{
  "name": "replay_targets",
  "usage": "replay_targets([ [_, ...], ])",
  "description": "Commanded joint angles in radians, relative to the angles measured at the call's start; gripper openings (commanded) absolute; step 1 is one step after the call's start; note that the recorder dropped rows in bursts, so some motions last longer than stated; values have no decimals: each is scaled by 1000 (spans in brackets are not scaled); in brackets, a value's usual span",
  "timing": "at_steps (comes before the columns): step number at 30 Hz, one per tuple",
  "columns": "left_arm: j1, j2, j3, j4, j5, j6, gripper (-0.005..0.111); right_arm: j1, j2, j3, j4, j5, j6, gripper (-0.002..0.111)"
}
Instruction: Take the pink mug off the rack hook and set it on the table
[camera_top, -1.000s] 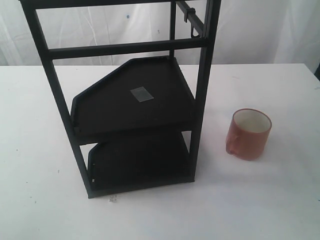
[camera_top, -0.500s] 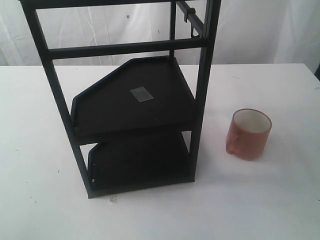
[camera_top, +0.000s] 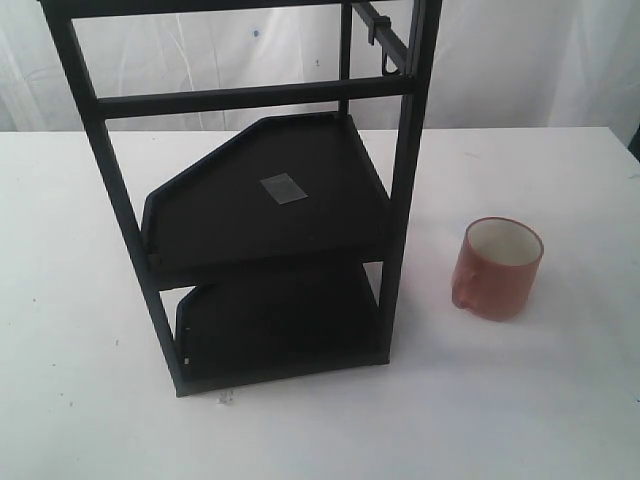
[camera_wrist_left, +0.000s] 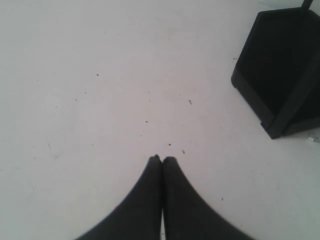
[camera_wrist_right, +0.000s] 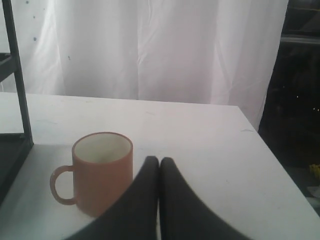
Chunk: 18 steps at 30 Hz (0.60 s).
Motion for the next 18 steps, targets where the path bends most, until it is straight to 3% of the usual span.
replay_targets([
  [1,-2,-5,2,-7,-2,-1,0,-3,-31,2,-7,-2,-2,0],
  [18,-2,-5,2,-7,-2,-1,0,-3,-35,2,-7,-2,-2,0],
])
